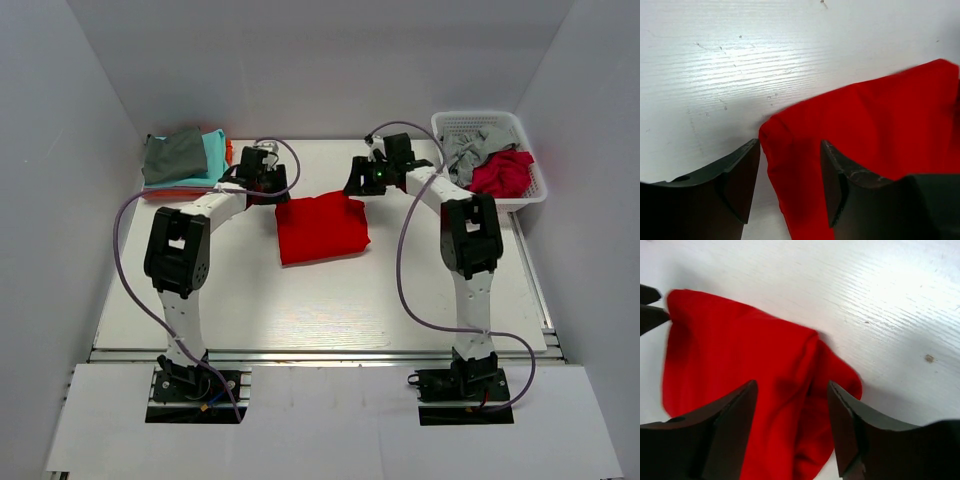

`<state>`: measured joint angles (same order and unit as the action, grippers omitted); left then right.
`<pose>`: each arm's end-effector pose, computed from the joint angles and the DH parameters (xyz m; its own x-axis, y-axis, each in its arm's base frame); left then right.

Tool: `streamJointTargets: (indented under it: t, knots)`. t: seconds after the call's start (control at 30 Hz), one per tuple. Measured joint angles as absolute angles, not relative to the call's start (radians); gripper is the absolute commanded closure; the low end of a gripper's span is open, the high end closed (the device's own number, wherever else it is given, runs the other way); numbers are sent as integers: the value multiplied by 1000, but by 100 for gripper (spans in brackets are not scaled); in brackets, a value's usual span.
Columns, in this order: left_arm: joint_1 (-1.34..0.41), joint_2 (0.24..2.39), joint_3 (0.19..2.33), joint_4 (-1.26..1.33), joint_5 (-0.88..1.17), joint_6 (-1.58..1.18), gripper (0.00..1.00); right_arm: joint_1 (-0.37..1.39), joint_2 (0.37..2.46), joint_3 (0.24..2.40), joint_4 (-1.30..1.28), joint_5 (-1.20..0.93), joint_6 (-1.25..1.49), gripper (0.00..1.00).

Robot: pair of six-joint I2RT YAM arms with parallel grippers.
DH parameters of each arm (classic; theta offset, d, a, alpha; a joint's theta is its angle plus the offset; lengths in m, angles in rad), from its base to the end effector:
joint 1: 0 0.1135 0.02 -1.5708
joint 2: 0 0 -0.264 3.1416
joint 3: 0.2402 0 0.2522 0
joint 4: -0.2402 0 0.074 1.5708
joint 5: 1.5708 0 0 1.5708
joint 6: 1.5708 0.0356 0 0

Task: Fold and stack the t-shirts
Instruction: Fold the long partially folded tshirt into a neat square

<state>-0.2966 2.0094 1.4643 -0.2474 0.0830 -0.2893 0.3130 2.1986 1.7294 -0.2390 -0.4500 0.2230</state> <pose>0.4291 -0.1342 0.1988 -0.7517 -0.0675 -0.6561 0.1382 0.9565 -0.2569 0.4721 0.1691 0.2009 -0.7344 -0.0284 -0.6782 -0.4401 0.7806 0.4439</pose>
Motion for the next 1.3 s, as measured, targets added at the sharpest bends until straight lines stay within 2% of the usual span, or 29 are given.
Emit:
streamJointTargets:
  t: [0.13, 0.23, 0.27, 0.33, 0.37, 0.4, 0.6, 0.8, 0.93, 1.07, 1.3]
  knots:
    - [-297, 2065, 1481, -249, 93, -285, 50, 324, 2277, 1758, -271, -436, 221, 46]
    - [-296, 2121, 1514, -260, 103, -283, 63, 331, 2294, 1758, -275, -438, 218, 65]
    - [-296, 2132, 1518, -262, 109, -282, 71, 334, 2295, 1758, -273, -443, 221, 77]
    - [-296, 2138, 1519, -262, 120, -282, 82, 337, 2295, 1758, -257, -458, 221, 87]
    - [-296, 2138, 1519, -262, 124, -280, 88, 338, 2295, 1758, -245, -468, 224, 97]
    - [-296, 2136, 1519, -260, 128, -279, 100, 339, 2295, 1755, -232, -480, 225, 100]
    - [-296, 2094, 1489, -247, 139, -277, 100, 334, 2244, 1663, -155, -498, 234, 100]
    - [-299, 1912, 1325, -179, 143, -278, 100, 335, 2030, 1456, -107, -450, 248, 100]
    - [-305, 1829, 1289, -125, 148, -278, 100, 336, 1923, 1397, -77, -408, 266, 100]
    - [-305, 1842, 1298, -90, 156, -278, 100, 329, 1917, 1388, -70, -350, 307, 100]
    - [-307, 1993, 1387, -113, 146, -278, 100, 301, 2012, 1412, -78, -312, 356, 100]
